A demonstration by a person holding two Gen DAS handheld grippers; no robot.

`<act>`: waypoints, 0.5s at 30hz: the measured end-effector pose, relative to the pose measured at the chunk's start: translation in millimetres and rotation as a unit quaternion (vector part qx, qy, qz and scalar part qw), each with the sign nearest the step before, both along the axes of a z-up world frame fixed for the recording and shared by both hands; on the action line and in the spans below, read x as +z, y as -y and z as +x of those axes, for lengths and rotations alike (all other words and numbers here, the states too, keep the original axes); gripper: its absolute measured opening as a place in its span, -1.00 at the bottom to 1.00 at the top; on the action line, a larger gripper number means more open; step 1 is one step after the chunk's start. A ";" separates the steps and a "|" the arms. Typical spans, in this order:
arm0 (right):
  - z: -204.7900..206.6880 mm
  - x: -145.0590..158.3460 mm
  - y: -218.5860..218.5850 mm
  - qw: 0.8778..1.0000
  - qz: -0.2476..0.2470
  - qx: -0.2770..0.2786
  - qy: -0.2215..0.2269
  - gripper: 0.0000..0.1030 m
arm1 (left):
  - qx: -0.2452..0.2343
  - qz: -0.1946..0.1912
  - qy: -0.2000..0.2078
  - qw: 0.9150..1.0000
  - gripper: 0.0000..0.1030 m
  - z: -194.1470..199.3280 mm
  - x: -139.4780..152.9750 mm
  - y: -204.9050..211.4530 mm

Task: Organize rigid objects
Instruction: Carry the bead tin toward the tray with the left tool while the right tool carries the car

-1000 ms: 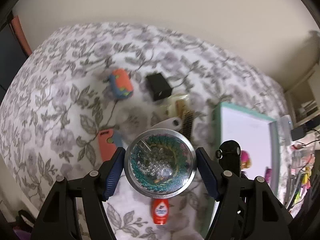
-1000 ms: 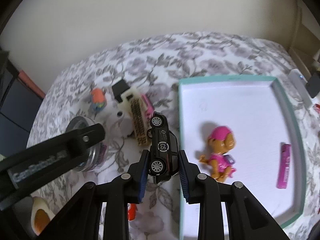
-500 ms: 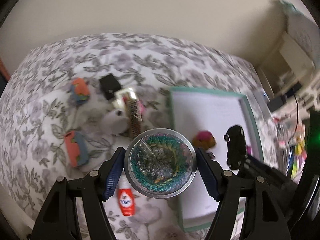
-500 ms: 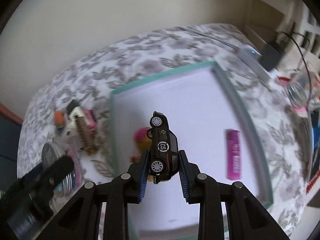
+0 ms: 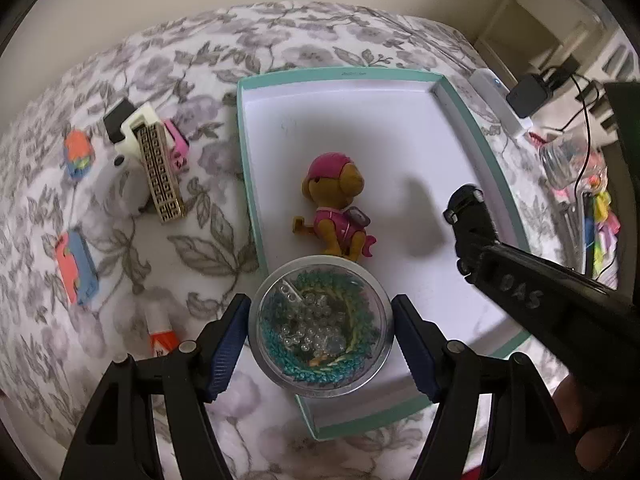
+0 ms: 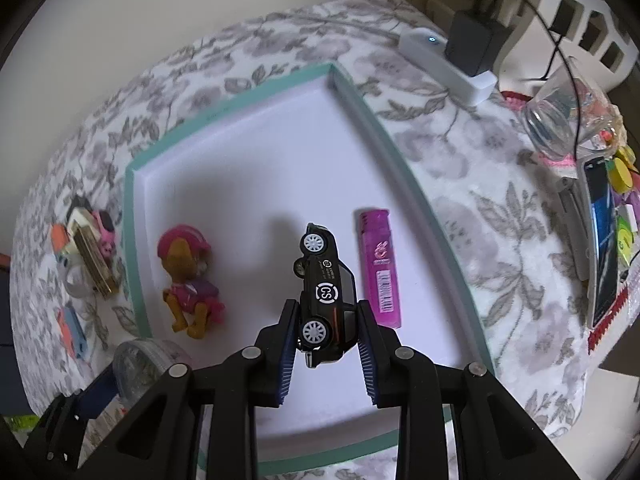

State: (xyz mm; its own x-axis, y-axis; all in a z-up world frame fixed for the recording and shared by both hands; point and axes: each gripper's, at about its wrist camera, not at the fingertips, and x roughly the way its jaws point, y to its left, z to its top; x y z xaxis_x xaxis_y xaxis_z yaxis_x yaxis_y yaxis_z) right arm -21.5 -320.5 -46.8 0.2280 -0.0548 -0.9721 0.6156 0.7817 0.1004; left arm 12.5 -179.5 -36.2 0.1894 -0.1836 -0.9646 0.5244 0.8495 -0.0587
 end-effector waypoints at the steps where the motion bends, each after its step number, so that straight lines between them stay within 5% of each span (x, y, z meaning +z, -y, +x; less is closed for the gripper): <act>1: 0.5 -3.7 -1.4 1.000 0.002 0.002 -0.003 -0.41 | -0.003 0.004 0.004 1.000 0.42 -1.0 -0.8 1.4; 15: -0.8 -17.2 -9.1 1.000 0.010 0.004 -0.017 -0.39 | -0.029 0.025 0.030 0.999 0.42 -7.2 -3.1 9.0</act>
State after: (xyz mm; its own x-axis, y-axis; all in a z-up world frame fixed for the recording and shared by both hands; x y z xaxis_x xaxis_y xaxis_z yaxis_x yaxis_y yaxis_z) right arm -22.3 -311.4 -63.9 0.1949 -0.0332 -0.9803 0.6130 0.7843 0.0953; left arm 5.3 -188.5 -39.3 0.2386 -0.1487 -0.9597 0.5739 0.8187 0.0158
